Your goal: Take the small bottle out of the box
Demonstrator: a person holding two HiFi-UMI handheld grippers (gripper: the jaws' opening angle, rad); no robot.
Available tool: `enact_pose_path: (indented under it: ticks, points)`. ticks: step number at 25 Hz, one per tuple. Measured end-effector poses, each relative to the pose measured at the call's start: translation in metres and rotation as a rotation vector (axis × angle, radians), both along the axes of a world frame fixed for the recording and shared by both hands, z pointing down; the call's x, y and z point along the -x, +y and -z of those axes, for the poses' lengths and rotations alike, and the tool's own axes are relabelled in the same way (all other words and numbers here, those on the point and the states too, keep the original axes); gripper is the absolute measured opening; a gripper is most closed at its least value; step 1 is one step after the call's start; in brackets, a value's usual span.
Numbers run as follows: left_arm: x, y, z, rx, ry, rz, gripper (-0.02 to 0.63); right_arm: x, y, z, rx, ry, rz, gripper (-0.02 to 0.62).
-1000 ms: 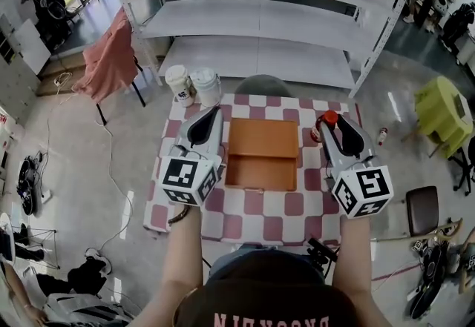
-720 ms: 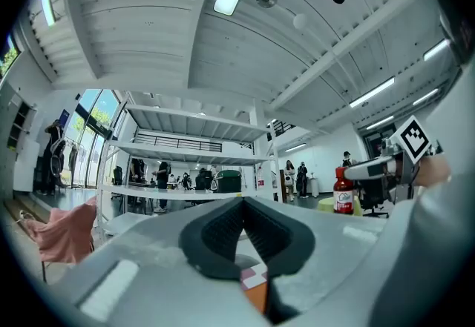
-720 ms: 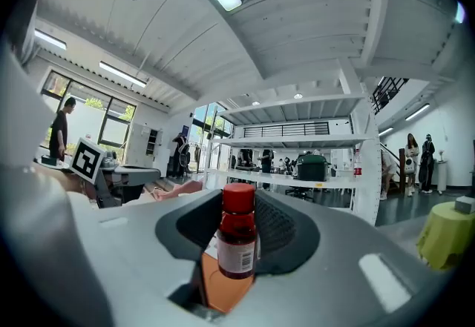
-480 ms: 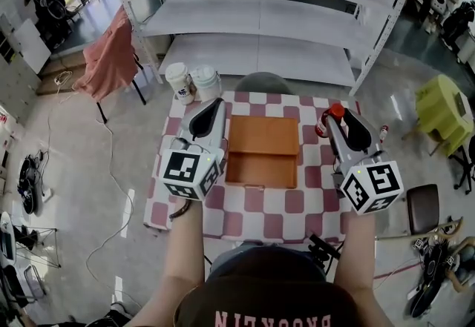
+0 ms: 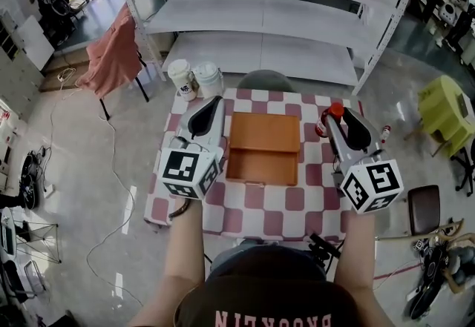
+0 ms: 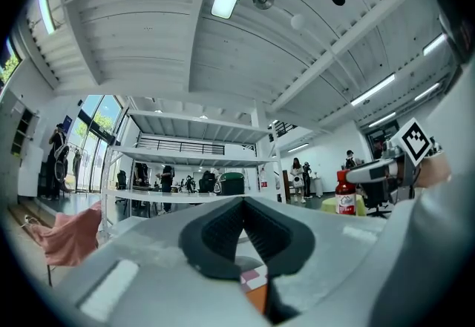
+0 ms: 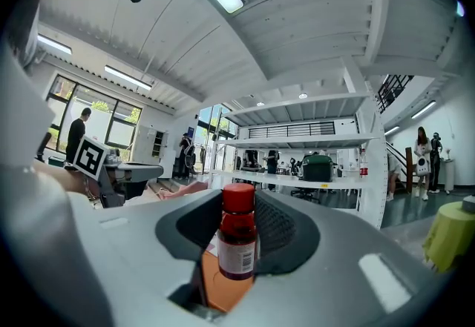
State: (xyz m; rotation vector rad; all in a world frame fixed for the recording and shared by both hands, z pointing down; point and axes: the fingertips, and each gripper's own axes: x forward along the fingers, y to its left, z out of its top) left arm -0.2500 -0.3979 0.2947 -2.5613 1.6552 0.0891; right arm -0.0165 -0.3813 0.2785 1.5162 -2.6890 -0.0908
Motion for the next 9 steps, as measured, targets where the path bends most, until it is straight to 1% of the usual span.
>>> enact_pose_path:
  ticks: [9]
  points:
    - [0.0007, 0.0077, 0.0036, -0.007, -0.009, 0.003, -0.008, 0.0014, 0.0035, 0.0003, -0.006, 0.003, 0.008, 0.134]
